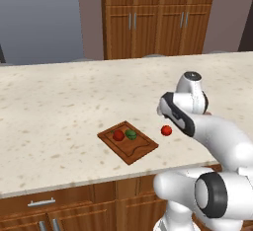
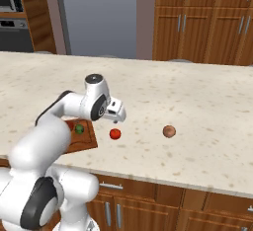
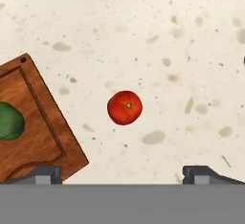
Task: Place the avocado, onion, tomato, and bell pepper on the cutting board.
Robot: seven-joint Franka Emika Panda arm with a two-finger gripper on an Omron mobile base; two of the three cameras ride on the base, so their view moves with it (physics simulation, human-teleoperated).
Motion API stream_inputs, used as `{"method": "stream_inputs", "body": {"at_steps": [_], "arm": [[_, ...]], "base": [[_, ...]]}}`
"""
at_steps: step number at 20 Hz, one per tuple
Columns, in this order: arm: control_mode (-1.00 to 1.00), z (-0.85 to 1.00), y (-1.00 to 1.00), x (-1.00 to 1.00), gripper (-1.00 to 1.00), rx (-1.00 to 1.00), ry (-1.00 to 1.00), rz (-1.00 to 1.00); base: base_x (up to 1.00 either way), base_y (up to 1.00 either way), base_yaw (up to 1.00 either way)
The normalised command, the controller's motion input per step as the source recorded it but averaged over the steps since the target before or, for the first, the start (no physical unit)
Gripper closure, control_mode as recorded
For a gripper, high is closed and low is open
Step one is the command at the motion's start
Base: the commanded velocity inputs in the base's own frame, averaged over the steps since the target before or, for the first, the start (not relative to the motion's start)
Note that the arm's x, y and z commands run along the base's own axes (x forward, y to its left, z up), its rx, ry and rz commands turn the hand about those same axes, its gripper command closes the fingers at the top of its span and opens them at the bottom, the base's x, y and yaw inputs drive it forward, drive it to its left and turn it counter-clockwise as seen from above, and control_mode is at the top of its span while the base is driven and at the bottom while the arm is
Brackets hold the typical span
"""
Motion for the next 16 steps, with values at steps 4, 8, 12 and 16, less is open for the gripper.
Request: {"method": "stream_inputs", "body": {"at_steps": [4, 8, 12, 16], "arm": [[-1.0, -0.16, 0.0, 0.35, -1.0, 0.0, 0.05, 0.0], [-1.0, -0.13, 0.0, 0.3, -1.0, 0.0, 0.05, 0.0], [-1.0, -0.18, 0.0, 0.34, -1.0, 0.0, 0.08, 0.0], [-1.0, -0.22, 0.0, 0.05, -1.0, 0.0, 0.07, 0.0]], "base": [[0.0, 0.0, 0.0], [0.0, 0.0, 0.0], [0.0, 0.0, 0.0], [0.0, 0.0, 0.0]]}}
